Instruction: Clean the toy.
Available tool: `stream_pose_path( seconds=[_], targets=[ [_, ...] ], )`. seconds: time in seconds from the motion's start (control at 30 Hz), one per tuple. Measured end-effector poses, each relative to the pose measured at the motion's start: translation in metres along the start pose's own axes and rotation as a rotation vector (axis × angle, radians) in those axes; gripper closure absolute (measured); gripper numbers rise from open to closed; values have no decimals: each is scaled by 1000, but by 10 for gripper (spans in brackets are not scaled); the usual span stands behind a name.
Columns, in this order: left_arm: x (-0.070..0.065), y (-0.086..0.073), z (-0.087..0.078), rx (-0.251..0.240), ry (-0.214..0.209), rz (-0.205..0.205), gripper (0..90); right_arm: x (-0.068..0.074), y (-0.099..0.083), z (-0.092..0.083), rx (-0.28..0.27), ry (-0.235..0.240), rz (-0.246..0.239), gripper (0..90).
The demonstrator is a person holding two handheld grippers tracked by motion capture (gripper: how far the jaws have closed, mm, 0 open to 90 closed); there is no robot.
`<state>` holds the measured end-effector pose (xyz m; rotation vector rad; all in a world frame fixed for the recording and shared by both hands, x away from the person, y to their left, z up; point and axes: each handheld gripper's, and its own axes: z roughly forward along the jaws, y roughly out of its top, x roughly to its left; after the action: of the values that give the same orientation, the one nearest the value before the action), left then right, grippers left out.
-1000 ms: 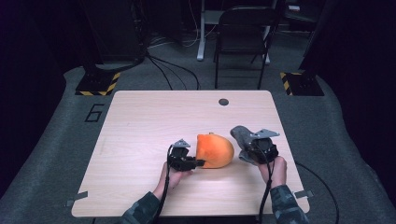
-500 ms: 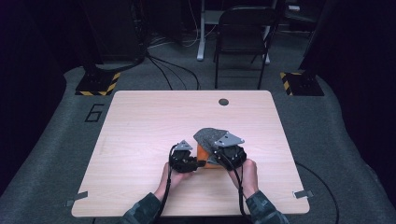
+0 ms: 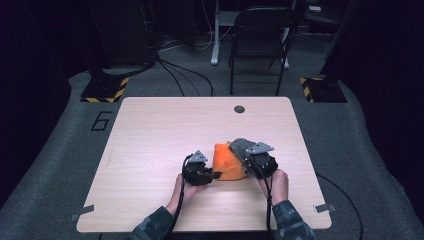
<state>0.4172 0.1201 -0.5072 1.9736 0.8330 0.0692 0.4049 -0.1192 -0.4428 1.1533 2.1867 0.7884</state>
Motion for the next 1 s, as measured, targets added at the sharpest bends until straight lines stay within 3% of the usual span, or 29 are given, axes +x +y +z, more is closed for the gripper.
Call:
stream_pose_path(
  seconds=[0.2,0.33,0.43,0.5,0.6,0.63,0.7,0.8,0.9,1.0],
  targets=[
    [0,0,0,-2,-5,9,729,-16,-14,16,65,-29,58,738],
    [-1,0,0,-1,-5,29,729,-26,-25,29,122,2,101,738],
    [-1,0,0,-2,-4,29,729,-32,-29,36,165,14,105,736],
    [-1,0,0,-2,-3,31,729,-34,-28,31,163,4,124,737],
    [-1,0,0,0,-4,29,729,-38,-15,10,86,23,135,740],
    [-1,0,0,-4,1,37,729,-36,-10,1,58,33,145,741],
    [-2,1,0,-1,1,46,729,-30,3,-18,-21,54,118,740],
    [-2,1,0,5,2,54,729,-8,19,-39,-104,107,55,739],
    [-1,1,0,13,4,71,730,18,25,-38,-137,188,11,738],
    [-2,0,2,22,8,74,730,35,21,-22,-92,184,-27,738]
  ],
)
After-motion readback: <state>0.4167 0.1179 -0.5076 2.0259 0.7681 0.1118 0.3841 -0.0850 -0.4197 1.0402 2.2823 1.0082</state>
